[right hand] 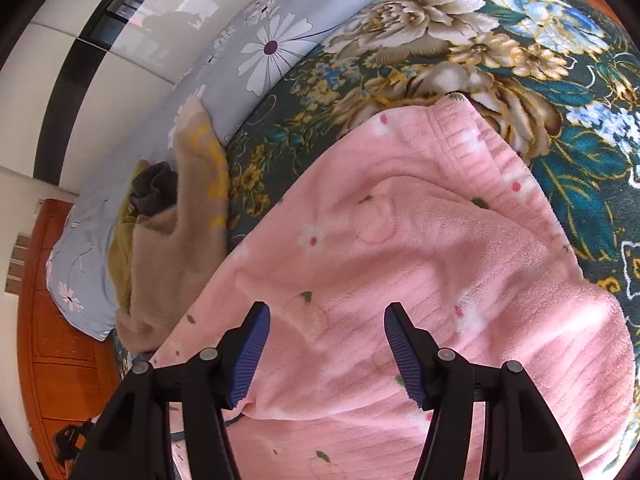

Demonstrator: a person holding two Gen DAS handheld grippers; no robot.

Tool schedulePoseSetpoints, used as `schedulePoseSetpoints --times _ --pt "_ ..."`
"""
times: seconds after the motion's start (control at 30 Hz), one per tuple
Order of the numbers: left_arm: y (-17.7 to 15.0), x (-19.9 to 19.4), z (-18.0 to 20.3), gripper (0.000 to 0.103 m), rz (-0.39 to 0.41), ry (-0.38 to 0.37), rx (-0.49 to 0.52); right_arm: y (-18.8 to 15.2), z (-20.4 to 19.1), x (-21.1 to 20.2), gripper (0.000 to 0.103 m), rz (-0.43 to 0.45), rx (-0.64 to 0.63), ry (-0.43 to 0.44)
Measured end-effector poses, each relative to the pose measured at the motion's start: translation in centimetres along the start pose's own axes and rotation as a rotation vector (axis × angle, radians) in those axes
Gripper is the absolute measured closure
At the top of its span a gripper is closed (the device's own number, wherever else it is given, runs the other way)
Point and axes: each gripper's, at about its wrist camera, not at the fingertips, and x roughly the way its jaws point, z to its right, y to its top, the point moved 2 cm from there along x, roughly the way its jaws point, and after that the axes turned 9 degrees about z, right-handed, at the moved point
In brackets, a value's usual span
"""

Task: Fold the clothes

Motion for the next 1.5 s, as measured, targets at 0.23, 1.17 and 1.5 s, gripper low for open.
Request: schedulePoseSetpoints --times 0.23,1.17,1.5 --pt "0.5 2.4 -0.4 0.075 -0.056 -0.098 0.003 0.5 1.2 -3.3 0.04 0.055 -0.062 -0.052" --pt "-5.3 9.5 -10.2 0.052 -0.176 0.119 -0.041 -25.3 -39.7 17.8 0.043 -0.393 -1.408 0.216" --pt "-4.7 6.6 -8.6 0.101 -0.125 0.004 -0.003 -23.3 -40.1 14.0 0.099 -0.223 -1.474 0.15"
